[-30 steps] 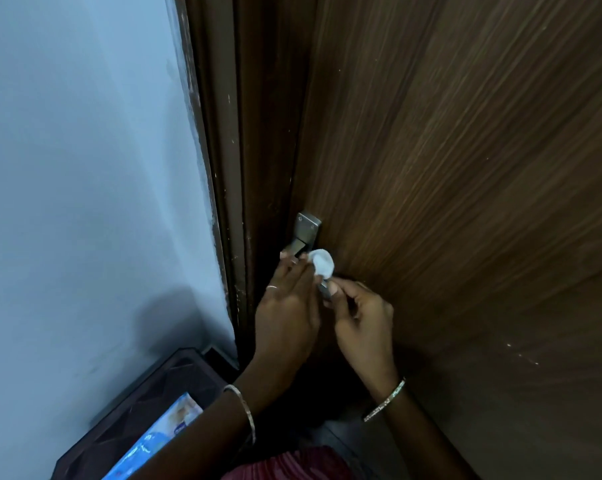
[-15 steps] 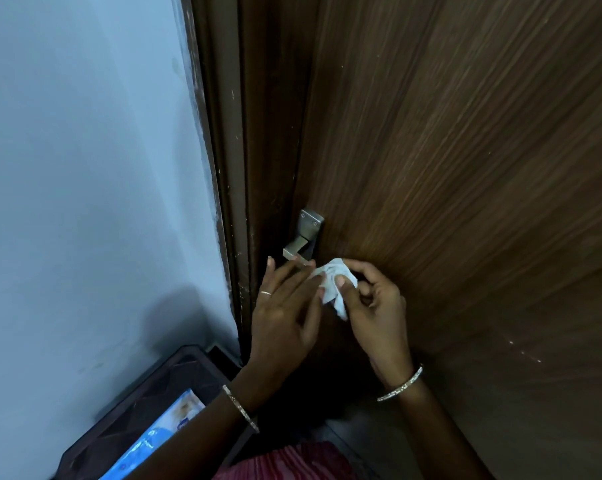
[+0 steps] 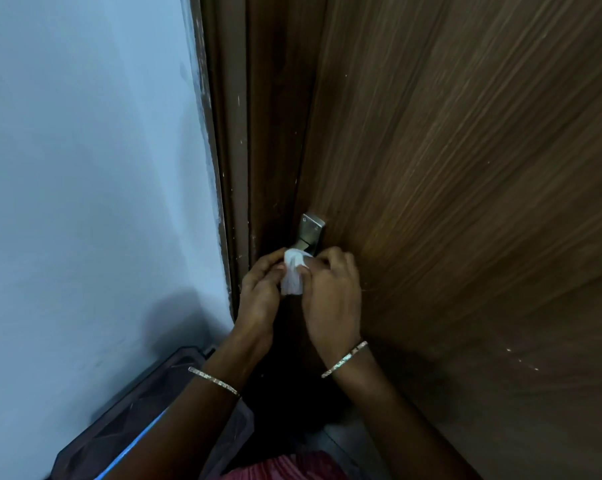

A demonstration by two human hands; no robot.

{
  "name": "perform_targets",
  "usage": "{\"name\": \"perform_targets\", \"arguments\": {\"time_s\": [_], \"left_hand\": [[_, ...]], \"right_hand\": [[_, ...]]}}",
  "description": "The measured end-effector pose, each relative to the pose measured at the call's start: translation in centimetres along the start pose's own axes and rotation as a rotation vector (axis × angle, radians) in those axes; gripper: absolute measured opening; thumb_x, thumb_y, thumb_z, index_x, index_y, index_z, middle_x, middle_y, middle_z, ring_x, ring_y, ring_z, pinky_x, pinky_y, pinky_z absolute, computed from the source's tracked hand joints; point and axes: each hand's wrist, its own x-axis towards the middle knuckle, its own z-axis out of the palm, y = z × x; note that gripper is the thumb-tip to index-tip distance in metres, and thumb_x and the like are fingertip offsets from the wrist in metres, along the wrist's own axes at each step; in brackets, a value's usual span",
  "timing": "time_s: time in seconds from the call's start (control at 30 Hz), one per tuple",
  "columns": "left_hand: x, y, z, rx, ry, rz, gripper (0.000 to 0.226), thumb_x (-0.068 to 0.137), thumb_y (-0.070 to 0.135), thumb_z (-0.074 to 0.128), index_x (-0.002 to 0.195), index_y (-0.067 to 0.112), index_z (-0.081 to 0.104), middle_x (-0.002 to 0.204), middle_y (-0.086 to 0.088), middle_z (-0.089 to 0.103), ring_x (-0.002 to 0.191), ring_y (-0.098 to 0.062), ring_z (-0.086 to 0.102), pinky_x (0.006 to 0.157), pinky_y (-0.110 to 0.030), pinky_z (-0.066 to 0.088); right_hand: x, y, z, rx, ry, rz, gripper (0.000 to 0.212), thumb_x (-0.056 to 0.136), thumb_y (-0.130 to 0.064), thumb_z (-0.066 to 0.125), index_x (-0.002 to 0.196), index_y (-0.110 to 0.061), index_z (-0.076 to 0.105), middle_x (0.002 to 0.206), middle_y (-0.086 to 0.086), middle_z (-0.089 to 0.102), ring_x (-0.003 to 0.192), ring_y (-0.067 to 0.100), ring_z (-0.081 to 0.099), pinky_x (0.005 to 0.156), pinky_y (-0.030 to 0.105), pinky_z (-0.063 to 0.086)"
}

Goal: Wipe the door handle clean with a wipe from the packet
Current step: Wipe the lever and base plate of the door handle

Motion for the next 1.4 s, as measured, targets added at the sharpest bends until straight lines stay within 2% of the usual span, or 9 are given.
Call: {"name": "perform_targets", "arguments": {"time_s": [0.17,0.37,0.57,0.77,0.87,1.1,1.2,1.33,1.4], "left_hand": [[0.3,-0.5,-0.4,0.025,0.004,0.027,0.031,0.098,0.008,0.051,0.114,0.021,0.073,0.114,-0.011,0.074,0.108,-0.032,0.068,0.092,-0.043,0.055],[0.2,-0.9,-0.4,0.072,0.090,-0.118,0.020,0.094,0.016,0.060,0.104,0.030,0.071,0.108,-0.005,0.073,0.102,-0.022,0.068,0.077,-0.035,0.053],[0.2,-0.7,-0.3,0.035,0.063,-0.175,0.022,0.092,0.017,0.060,0.111,0.019,0.070,0.097,-0.006,0.079,0.094,-0.026,0.072,0.081,-0.042,0.057],[0.1,0.0,-0.5,-0.033,0.084,-0.191,0.027,0.094,0.016,0.056,0.115,0.004,0.068,0.089,-0.017,0.074,0.072,-0.028,0.072,0.050,-0.029,0.054],[0.3,0.1,-0.4,0.051,0.031,-0.259,0.027,0.096,0.027,0.054,0.110,0.008,0.068,0.081,-0.009,0.075,0.067,-0.023,0.071,0.057,-0.033,0.057],[0.8,-0.1,-0.7,0.069,0.012,-0.306,0.017,0.098,0.027,0.054,0.109,0.020,0.064,0.093,-0.009,0.074,0.079,-0.022,0.070,0.061,-0.033,0.056],[0.6,-0.3,-0.9,0.083,0.003,-0.285,0.019,0.097,0.026,0.055,0.106,0.017,0.068,0.080,-0.004,0.077,0.072,-0.019,0.071,0.061,-0.031,0.056],[0.4,-0.1,-1.1,0.041,-0.005,-0.256,0.030,0.094,0.017,0.056,0.075,0.016,0.079,0.063,-0.004,0.074,0.053,-0.014,0.070,0.046,-0.023,0.053],[0.3,0.1,-1.0,0.026,-0.001,-0.249,0.030,0.093,0.016,0.056,0.073,0.015,0.079,0.064,-0.006,0.074,0.052,-0.016,0.070,0.045,-0.023,0.053]], "right_hand": [[-0.4,-0.4,-0.1,0.072,-0.080,-0.021,0.027,0.088,-0.017,0.062,0.114,-0.018,0.067,0.105,0.003,0.070,0.097,0.022,0.064,0.078,0.032,0.054],[-3.3,3.4,-1.9,0.040,-0.094,-0.106,0.047,0.072,0.003,0.079,0.114,-0.017,0.071,0.110,0.000,0.075,0.096,0.018,0.069,0.082,0.028,0.058],[-1.0,1.6,-0.4,-0.104,-0.077,-0.251,0.039,0.077,-0.010,0.073,0.116,-0.011,0.072,0.106,0.005,0.078,0.092,0.018,0.073,0.074,0.026,0.061],[0.7,-0.9,1.7,-0.267,-0.071,-0.281,0.028,0.078,-0.019,0.079,0.105,-0.015,0.078,0.106,0.005,0.078,0.086,0.016,0.073,0.066,0.025,0.060],[0.0,0.6,0.7,-0.200,-0.037,-0.258,0.036,0.073,-0.015,0.083,0.109,-0.015,0.076,0.104,0.003,0.076,0.084,0.018,0.071,0.064,0.025,0.058],[-2.5,3.7,-0.4,-0.166,0.021,-0.277,0.041,0.072,-0.004,0.082,0.112,-0.007,0.073,0.103,0.007,0.075,0.084,0.020,0.070,0.067,0.028,0.061],[-1.5,2.5,0.9,-0.193,0.048,-0.299,0.036,0.075,-0.006,0.081,0.110,-0.005,0.075,0.102,0.008,0.076,0.083,0.021,0.071,0.069,0.029,0.060],[0.2,0.1,3.0,-0.234,0.080,-0.337,0.027,0.079,-0.012,0.078,0.105,-0.010,0.077,0.097,0.004,0.077,0.082,0.017,0.071,0.067,0.027,0.059],[0.6,-0.2,2.9,-0.224,0.095,-0.324,0.023,0.080,-0.013,0.077,0.103,-0.011,0.078,0.095,0.002,0.077,0.080,0.015,0.071,0.065,0.025,0.058]]}}
